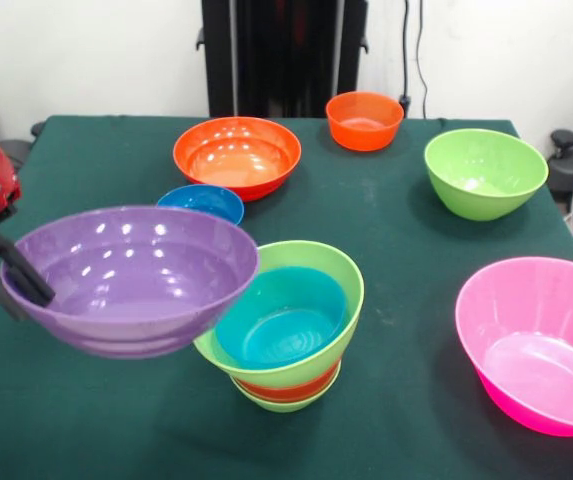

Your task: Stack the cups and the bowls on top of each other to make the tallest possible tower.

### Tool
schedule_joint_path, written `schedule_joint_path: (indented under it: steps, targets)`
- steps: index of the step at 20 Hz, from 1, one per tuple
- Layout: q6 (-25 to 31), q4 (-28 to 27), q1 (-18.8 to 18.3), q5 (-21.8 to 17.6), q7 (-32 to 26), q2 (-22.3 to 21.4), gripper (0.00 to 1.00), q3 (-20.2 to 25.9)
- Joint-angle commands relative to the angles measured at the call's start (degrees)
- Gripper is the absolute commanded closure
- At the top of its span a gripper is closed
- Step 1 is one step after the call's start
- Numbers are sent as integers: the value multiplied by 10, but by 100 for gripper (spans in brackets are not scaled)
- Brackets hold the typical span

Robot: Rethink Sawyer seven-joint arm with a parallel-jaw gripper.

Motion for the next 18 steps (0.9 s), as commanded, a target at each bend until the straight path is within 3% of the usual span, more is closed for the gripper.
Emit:
schedule_joint_path:
  steps: [1, 8, 18]
  targets:
    - [45, 113, 3, -9, -5, -58, 100, 40]
    - [64, 94, 1, -14, 31, -69, 100, 53]
    - [48, 19, 22, -23, 92, -24, 100, 58]
